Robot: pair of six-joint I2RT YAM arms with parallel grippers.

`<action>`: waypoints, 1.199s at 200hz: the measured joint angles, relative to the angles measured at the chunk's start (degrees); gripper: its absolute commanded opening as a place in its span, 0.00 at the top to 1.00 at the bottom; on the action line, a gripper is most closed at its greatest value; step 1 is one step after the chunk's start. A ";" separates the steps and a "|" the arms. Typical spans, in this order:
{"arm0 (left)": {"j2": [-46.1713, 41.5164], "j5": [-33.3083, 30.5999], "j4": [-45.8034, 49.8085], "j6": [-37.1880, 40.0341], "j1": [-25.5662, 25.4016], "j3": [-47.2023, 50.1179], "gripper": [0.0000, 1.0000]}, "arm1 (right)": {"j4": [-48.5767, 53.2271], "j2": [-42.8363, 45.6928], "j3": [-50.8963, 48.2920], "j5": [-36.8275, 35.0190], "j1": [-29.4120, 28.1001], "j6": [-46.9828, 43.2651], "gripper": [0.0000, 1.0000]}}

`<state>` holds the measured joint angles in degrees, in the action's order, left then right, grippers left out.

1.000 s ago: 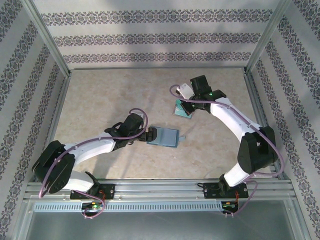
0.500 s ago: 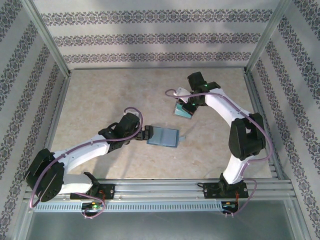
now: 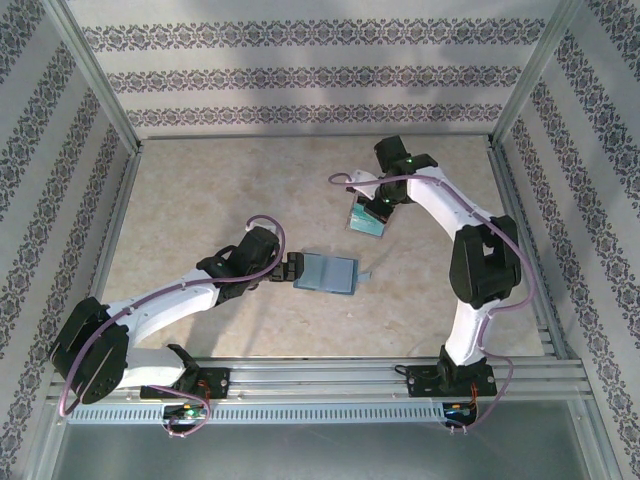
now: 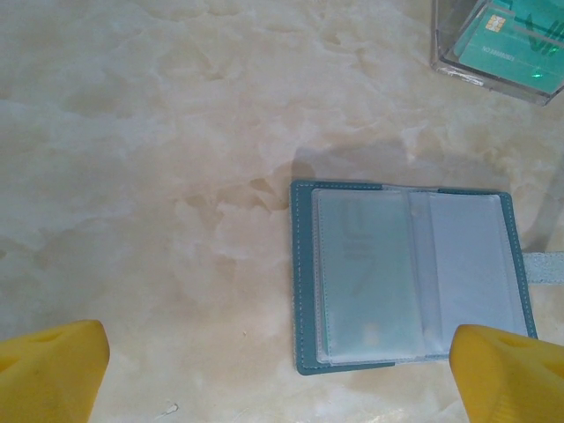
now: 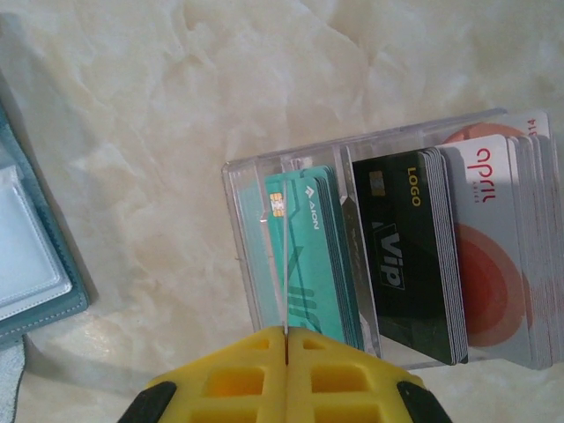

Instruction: Take the credit cards out of the card holder

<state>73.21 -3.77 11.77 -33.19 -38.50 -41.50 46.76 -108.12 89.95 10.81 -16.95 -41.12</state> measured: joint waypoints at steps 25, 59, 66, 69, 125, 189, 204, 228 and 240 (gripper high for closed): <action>0.00 -0.39 0.50 0.00 0.00 0.00 0.01 | 1.05 -0.94 1.25 0.00 0.72 -0.70 1.00; 0.00 -0.61 0.74 0.00 0.00 0.00 0.01 | 1.90 -1.99 3.10 0.00 1.09 -1.20 1.00; 0.00 -0.61 0.76 0.00 0.00 0.00 0.01 | 1.90 -2.34 3.50 0.00 1.09 -1.29 1.00; 0.00 -0.61 0.76 0.00 0.00 0.00 0.01 | 1.92 -2.47 3.67 0.00 1.09 -1.29 1.00; 0.00 -0.74 0.92 0.00 0.39 0.00 0.01 | 2.36 -4.31 5.31 0.92 1.09 -1.33 1.00; 0.00 -0.83 0.94 0.00 0.74 0.00 0.01 | 2.27 -4.83 5.42 3.56 1.27 -1.95 1.00; 0.00 -0.81 0.94 0.00 0.76 0.00 0.01 | 2.01 -4.83 4.72 4.31 1.49 -2.23 1.00; 0.00 -0.81 0.94 0.00 0.76 0.00 0.01 | 1.31 -4.83 3.37 5.14 1.86 -2.40 1.00; 0.00 -0.81 0.94 0.00 0.83 0.00 0.01 | 0.96 -4.83 2.73 5.18 2.16 -2.40 1.00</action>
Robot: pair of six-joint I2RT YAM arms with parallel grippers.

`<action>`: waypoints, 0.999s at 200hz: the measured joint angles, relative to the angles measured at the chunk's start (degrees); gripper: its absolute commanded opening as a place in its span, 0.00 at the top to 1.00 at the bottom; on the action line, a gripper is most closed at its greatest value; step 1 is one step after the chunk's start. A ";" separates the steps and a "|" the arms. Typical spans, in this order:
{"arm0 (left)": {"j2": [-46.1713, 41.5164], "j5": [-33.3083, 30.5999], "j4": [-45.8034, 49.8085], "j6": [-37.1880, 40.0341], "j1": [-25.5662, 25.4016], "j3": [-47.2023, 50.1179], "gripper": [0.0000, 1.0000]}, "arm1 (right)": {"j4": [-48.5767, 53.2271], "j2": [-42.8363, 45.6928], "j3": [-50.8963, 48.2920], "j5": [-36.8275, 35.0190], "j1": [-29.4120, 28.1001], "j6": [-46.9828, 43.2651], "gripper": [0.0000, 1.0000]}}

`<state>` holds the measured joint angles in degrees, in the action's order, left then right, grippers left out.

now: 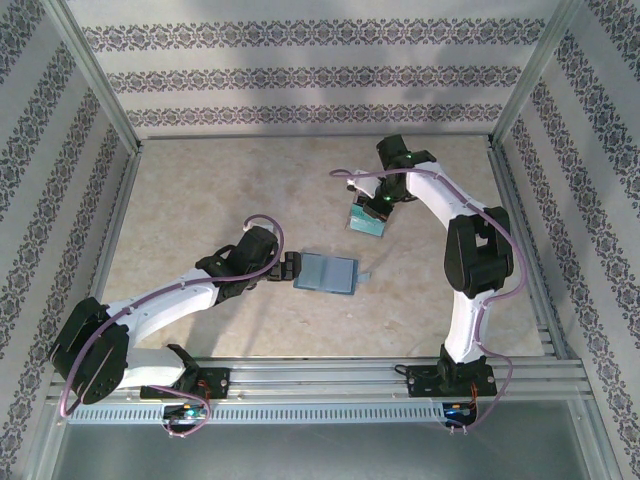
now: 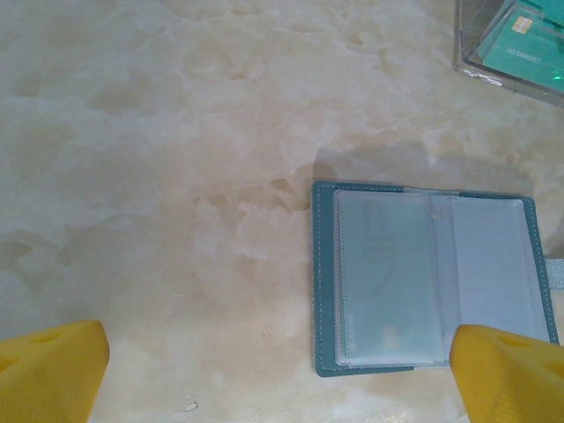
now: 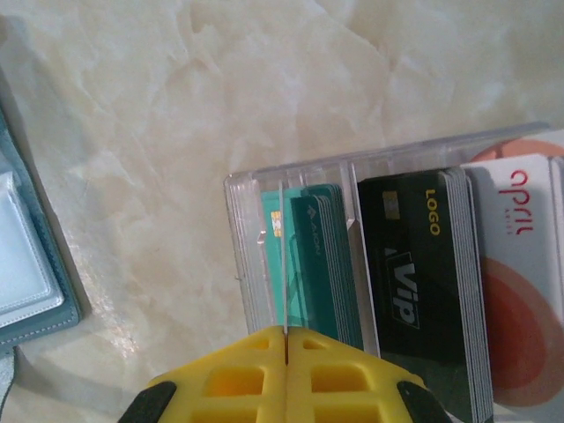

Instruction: Take the credit cards out of the card holder

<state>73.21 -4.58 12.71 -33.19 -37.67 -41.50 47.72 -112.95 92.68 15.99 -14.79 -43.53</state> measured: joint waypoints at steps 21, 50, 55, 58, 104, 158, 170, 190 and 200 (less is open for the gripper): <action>0.00 -0.04 0.00 0.00 0.33 0.00 0.01 | -0.24 0.00 -0.46 0.00 0.48 0.00 1.00; 0.00 -0.02 0.07 0.00 0.63 0.00 0.01 | -0.37 -0.04 -0.48 0.00 0.81 0.02 0.95; 0.00 -0.02 0.09 0.00 0.66 0.00 0.01 | -0.37 -0.04 -0.48 -0.02 0.81 0.02 0.93; 0.00 -0.02 0.13 0.00 0.66 0.00 0.01 | -0.37 -0.04 -0.48 -0.02 0.81 0.04 0.92; 0.00 -0.02 0.26 0.00 0.66 0.00 0.01 | -1.03 -0.15 -0.48 -0.96 0.81 2.12 0.66; 0.00 -0.02 0.26 0.00 0.68 -0.02 0.01 | -3.72 0.22 -1.33 -3.21 0.46 7.19 0.62; 0.00 -0.02 0.24 -0.02 0.68 -0.02 0.01 | -4.50 1.03 -2.23 -4.74 0.00 9.31 0.58; 0.00 -0.02 0.20 -0.02 0.74 -0.02 0.01 | -5.07 3.28 -3.61 -8.17 -1.75 13.99 0.56; 0.04 0.00 0.17 -0.02 0.96 -0.02 0.01 | -5.44 4.70 -4.31 -10.40 -3.19 17.18 0.55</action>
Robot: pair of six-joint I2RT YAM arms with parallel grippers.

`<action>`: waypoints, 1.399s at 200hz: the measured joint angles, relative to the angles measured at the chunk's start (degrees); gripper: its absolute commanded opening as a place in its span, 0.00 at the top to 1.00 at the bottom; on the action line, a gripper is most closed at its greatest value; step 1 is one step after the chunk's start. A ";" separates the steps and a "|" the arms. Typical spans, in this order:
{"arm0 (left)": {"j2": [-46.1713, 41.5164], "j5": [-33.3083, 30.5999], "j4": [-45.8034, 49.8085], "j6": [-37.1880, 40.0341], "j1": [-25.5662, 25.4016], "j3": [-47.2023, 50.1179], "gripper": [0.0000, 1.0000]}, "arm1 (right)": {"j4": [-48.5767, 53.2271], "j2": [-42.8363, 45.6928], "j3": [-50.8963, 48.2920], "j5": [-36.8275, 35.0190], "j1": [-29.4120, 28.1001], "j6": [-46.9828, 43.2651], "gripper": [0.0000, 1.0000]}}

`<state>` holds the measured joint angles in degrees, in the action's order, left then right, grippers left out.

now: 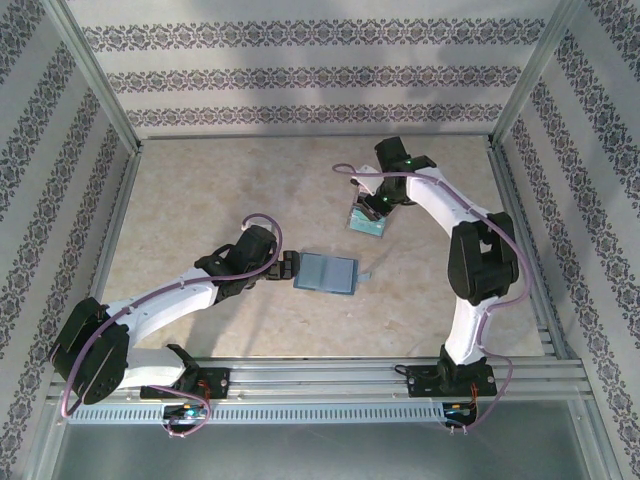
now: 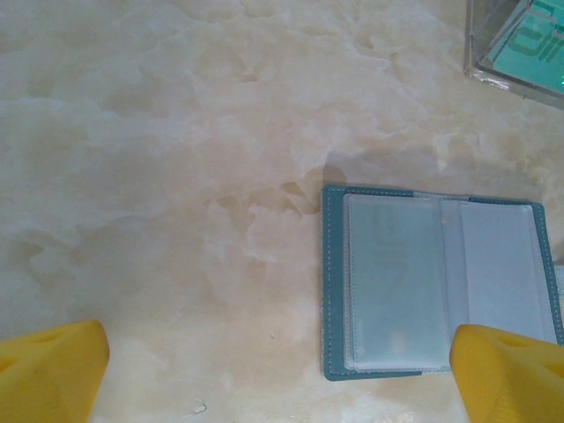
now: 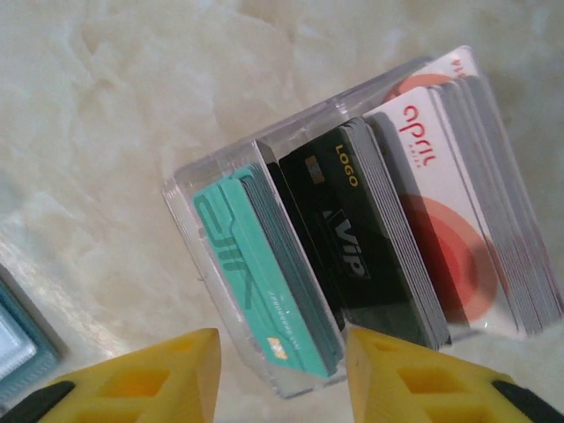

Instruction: Take the credit cards out of the card holder

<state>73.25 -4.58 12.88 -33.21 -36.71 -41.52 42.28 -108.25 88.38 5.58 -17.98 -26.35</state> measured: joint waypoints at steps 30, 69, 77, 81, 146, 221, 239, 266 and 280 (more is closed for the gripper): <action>0.85 -0.22 -0.02 0.02 0.83 -0.04 0.01 | -0.57 4.28 -1.70 -5.86 -4.57 11.28 0.51; 2.80 -0.96 -0.13 0.00 1.66 -0.52 0.01 | -0.48 8.79 -6.36 -10.51 -11.56 26.84 0.43; 2.80 -1.27 -0.20 -0.02 2.10 -0.52 0.01 | -0.46 9.29 -7.43 -11.39 -13.35 29.53 0.43; 2.80 -1.31 -0.26 -0.09 2.40 -0.52 0.01 | -0.37 9.51 -7.96 -11.80 -14.45 31.45 0.42; -0.15 0.28 -3.26 -3.56 11.13 3.41 0.01 | 0.31 8.46 -11.58 -16.37 -29.11 51.39 0.27; -7.91 0.96 -3.30 -5.44 15.37 8.57 0.01 | 0.26 -2.58 -7.61 -16.74 -35.43 60.15 0.27; -8.55 0.94 -3.30 -5.49 15.52 8.98 0.01 | 0.07 -3.87 -6.71 -16.72 -35.50 60.59 0.27; -8.61 1.14 -3.30 -5.75 15.52 9.20 0.01 | -0.37 -5.40 -5.97 -16.72 -35.52 60.78 0.28; -8.61 1.14 -3.30 -5.90 15.52 9.33 0.01 | -0.74 -6.27 -5.88 -16.72 -35.52 60.89 0.28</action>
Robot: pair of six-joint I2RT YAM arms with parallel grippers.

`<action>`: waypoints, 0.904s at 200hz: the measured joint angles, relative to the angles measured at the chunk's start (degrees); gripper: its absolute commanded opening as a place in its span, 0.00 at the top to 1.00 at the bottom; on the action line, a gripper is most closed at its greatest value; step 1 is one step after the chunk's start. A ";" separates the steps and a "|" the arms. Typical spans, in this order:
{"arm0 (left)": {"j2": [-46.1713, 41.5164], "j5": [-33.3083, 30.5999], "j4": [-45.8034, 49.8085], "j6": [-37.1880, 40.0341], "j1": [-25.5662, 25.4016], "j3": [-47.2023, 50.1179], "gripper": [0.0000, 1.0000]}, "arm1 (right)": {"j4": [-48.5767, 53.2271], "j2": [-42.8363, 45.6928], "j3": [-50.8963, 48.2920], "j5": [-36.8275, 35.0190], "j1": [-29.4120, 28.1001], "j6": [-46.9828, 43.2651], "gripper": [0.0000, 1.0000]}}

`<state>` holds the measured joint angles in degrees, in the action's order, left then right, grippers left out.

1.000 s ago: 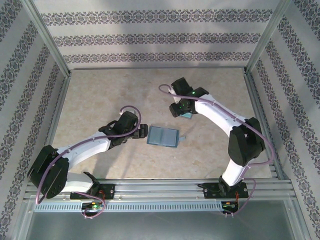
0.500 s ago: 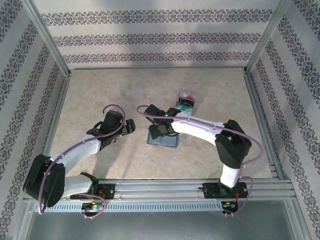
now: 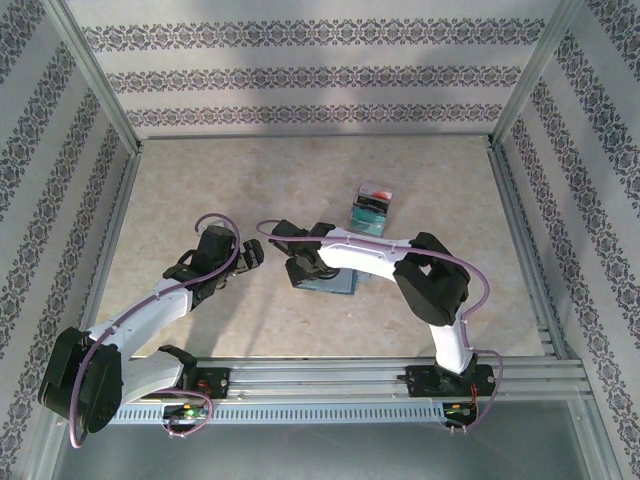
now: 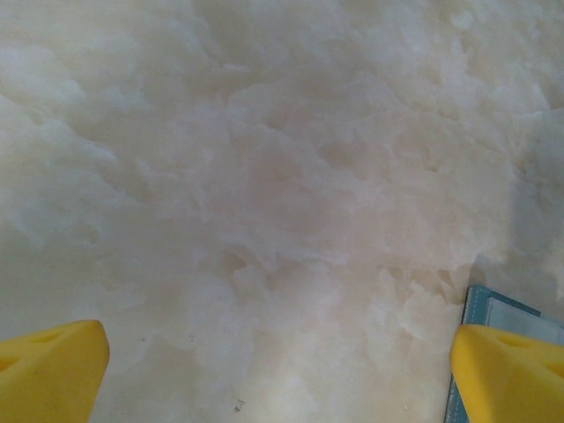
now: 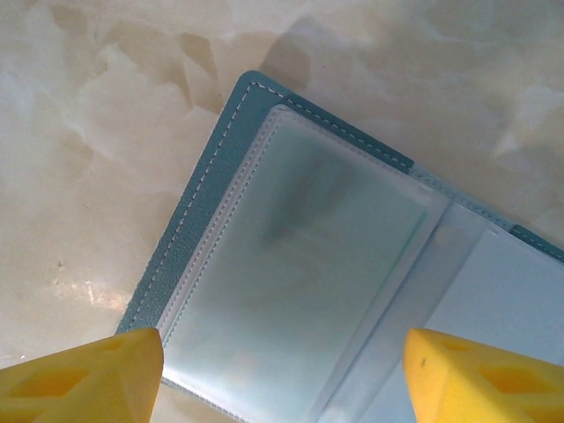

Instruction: Take the credit cards out of the card holder

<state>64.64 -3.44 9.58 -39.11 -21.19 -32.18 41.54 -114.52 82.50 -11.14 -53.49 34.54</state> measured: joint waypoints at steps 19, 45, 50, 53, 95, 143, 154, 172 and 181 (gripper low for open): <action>0.00 0.00 0.00 -0.02 0.00 0.28 0.01 | -0.07 -1.11 0.02 0.00 0.00 0.09 0.29; 0.00 0.07 0.00 -0.02 0.00 0.48 0.01 | -0.28 -1.95 0.00 0.02 0.00 0.09 0.31; 0.00 0.20 0.00 -0.02 0.00 0.48 0.01 | -0.31 -1.97 0.00 0.02 0.00 0.09 0.31; 0.00 0.20 -0.02 -0.02 0.02 0.48 0.01 | -0.31 -1.95 0.00 0.00 0.00 0.09 0.31; -0.04 0.42 0.00 -0.20 0.31 0.48 0.01 | -1.40 -1.95 -0.68 0.02 0.02 0.22 0.44; -1.14 0.70 0.00 0.07 0.31 0.48 0.01 | -2.36 -0.15 -3.32 -1.60 0.02 0.48 0.58; -1.46 1.25 0.00 0.26 0.31 0.48 0.01 | -2.32 0.35 -3.93 -2.36 0.04 0.50 0.58; -1.84 1.95 0.00 0.57 0.31 0.48 0.01 | -1.95 1.20 -4.76 -3.69 0.04 0.52 0.56; -1.90 2.19 0.00 0.79 0.31 0.48 0.01 | -1.90 1.70 -5.27 -4.39 0.04 0.52 0.56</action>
<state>62.74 -1.26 9.58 -38.33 -20.88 -31.70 39.64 -112.81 77.23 -15.53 -53.45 35.07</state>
